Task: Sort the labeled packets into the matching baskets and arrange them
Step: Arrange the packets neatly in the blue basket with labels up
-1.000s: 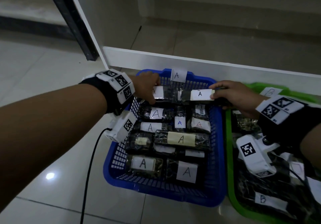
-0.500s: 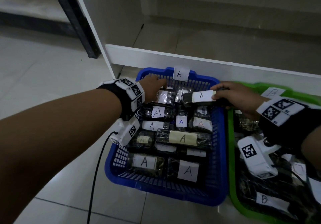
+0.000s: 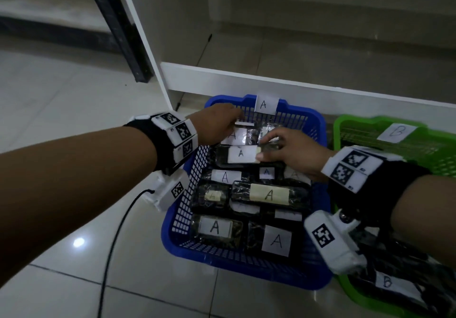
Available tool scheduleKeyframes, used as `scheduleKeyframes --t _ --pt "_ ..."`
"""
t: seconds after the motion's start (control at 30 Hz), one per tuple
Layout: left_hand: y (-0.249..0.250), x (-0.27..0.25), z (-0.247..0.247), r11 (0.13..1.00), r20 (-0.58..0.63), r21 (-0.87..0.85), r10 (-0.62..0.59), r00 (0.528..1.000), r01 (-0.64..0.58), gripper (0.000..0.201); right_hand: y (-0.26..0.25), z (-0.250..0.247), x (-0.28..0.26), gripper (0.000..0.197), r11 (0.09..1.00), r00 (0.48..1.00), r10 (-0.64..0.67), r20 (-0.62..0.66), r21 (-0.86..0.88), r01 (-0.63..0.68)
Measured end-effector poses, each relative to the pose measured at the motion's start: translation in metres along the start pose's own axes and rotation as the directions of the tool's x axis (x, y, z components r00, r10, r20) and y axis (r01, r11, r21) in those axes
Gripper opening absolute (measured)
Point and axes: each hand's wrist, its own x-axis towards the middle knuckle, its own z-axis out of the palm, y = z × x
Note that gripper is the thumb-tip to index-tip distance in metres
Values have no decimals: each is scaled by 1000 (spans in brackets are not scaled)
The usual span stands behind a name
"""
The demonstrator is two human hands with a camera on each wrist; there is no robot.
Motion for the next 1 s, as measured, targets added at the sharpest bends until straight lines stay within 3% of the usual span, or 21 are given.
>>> scheduleKeyframes --t 0.07,0.2,0.27,0.6,0.77,0.87,1.0 --pt "6 -11 -2 997 2 -60 54 999 -53 30 -2 14 3 33 999 1000 -6 9 -44 6" --pt "6 -37 2 989 279 26 132 951 -145 53 0 31 2 25 953 998 -45 46 -296 57" --pt "-1 -46 9 979 351 102 131 927 -178 53 -1 35 0 27 901 995 -67 74 -423 92" --pt "-8 -55 20 975 233 128 149 961 -182 45 -2 34 -1 32 791 990 -86 113 -596 137" --pt "-6 -61 19 972 230 125 168 959 -200 44 -3 23 -14 20 756 968 -218 127 -605 249" --pt "-4 -68 11 968 169 111 206 964 -226 40 -2 11 -32 19 678 945 -280 172 -661 321" --pt "7 -82 7 955 277 104 240 930 -277 51 14 -2 -57 31 557 919 -299 256 -735 386"
